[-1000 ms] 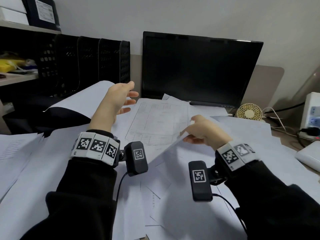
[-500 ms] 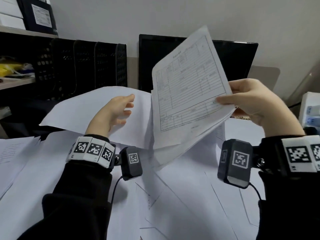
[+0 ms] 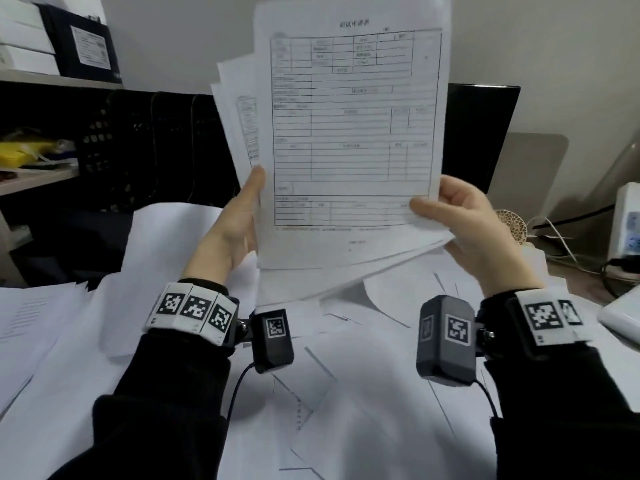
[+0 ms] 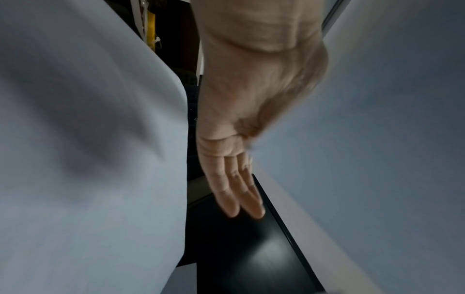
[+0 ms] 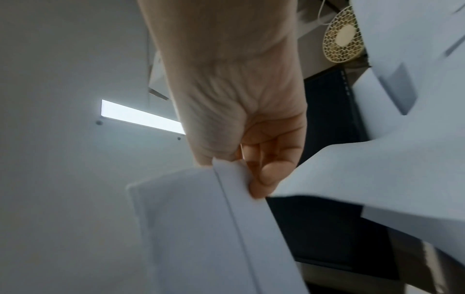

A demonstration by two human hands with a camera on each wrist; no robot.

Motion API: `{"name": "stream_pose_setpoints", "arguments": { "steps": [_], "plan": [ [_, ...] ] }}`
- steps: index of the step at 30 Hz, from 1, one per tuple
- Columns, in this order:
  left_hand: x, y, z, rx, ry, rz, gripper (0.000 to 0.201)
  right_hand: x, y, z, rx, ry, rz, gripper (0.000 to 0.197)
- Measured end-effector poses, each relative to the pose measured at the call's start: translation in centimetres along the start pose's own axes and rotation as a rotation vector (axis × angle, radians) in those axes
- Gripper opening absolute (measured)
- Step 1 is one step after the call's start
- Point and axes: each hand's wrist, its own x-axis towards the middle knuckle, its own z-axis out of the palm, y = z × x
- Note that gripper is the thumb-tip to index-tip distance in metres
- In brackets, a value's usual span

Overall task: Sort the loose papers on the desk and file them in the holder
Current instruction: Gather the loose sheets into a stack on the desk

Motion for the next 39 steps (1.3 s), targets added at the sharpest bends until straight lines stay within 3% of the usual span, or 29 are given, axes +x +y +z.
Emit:
{"name": "stream_pose_setpoints", "arguments": {
  "steps": [5,14,16,18,21,26,28,31,34,38,39],
  "plan": [
    [0.0,0.0,-1.6,0.134,0.192,0.16,0.025,0.6,3.4,1.3,-0.032,-0.022,0.107,0.026],
    [1.0,-1.4,-3.3,0.244,0.241,0.277,0.032,1.4,5.1,3.2,-0.106,-0.09,0.193,0.026],
    [1.2,-1.6,-3.6,0.24,0.259,0.295,0.033,1.6,5.4,3.5,-0.117,-0.062,0.22,0.019],
    [1.2,-1.7,-4.0,0.248,0.29,0.311,0.035,1.7,5.8,3.4,-0.144,0.007,0.301,0.026],
    [1.6,-1.9,-4.9,0.249,0.325,0.288,0.036,1.7,7.4,3.2,-0.341,-0.015,0.355,0.023],
    [2.3,-2.2,-6.0,0.273,0.409,0.261,0.049,1.1,9.8,4.2,-0.925,-0.367,0.567,0.094],
    [2.5,-2.2,-6.3,0.27,0.426,0.262,0.049,1.0,10.3,4.6,-1.058,-0.408,0.59,0.108],
    [2.7,-2.1,-6.5,0.27,0.477,0.256,0.05,0.9,11.1,4.5,-1.077,-0.373,0.586,0.119],
    [2.9,-2.2,-6.8,0.25,0.503,0.254,0.05,0.9,11.2,4.2,-1.064,-0.313,0.591,0.106],
    [3.0,-2.2,-7.7,0.266,0.522,0.274,0.051,1.4,11.7,4.1,-1.103,-0.27,0.455,0.044],
    [3.0,-2.2,-7.8,0.267,0.527,0.276,0.051,1.4,11.8,4.2,-1.099,-0.268,0.412,0.037]
  ]
}}
